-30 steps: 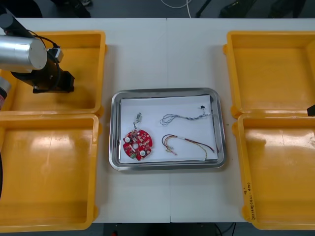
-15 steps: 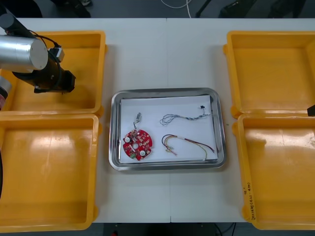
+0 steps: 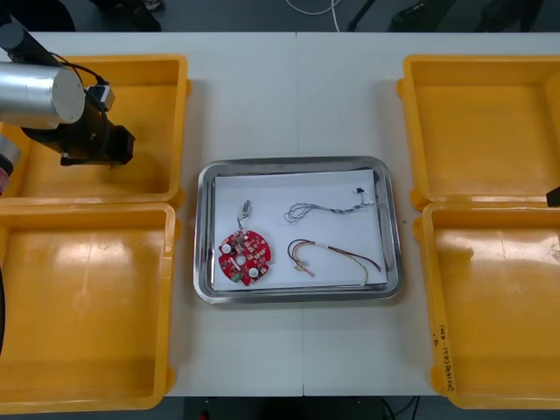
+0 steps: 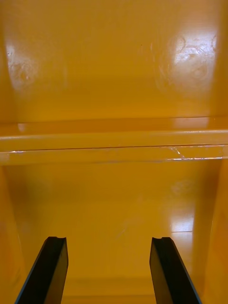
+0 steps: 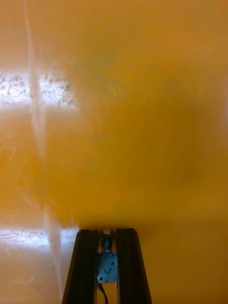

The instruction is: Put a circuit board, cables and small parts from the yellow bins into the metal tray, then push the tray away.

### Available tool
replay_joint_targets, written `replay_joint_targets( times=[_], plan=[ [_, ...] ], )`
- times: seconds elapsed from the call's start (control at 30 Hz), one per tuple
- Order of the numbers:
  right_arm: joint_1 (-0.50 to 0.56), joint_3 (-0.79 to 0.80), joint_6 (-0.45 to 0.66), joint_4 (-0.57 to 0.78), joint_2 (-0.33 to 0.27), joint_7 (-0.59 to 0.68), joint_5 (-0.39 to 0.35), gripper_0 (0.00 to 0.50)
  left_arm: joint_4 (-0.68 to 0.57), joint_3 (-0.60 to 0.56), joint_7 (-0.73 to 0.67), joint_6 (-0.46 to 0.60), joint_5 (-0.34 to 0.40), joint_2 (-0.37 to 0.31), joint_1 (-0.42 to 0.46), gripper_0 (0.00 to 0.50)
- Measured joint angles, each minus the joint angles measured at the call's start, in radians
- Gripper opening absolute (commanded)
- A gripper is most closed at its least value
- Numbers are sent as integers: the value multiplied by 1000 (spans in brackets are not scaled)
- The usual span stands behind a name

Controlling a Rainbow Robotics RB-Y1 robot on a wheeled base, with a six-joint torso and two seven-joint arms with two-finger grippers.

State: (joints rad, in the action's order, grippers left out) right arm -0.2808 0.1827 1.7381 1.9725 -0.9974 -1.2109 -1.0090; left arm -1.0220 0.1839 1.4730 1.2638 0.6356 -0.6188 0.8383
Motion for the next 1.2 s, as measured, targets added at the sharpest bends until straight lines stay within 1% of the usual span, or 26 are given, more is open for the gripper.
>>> replay_joint_targets(
  times=[0.2,0.43,0.67,0.87,1.0,1.13,1.2],
  plan=[
    [0,0,0,0,0,0,1,500,-58,-68,0,119,-2,0,0,0],
    [0,0,0,-1,0,0,3,500,-184,-148,0,260,-21,0,0,0],
    [0,0,0,-1,0,0,3,500,-328,-176,0,422,-38,8,0,0],
    [1,0,0,-1,0,0,3,500,-467,-187,-4,517,-56,45,-1,0],
    [1,0,0,-2,0,0,3,500,-544,-187,-24,576,-69,84,-1,0],
    [1,0,0,-2,0,0,3,500,-612,-187,-85,635,-98,140,-1,0],
    [1,0,0,-2,0,0,3,500,-643,-186,-131,646,-121,170,-1,0]
  ],
)
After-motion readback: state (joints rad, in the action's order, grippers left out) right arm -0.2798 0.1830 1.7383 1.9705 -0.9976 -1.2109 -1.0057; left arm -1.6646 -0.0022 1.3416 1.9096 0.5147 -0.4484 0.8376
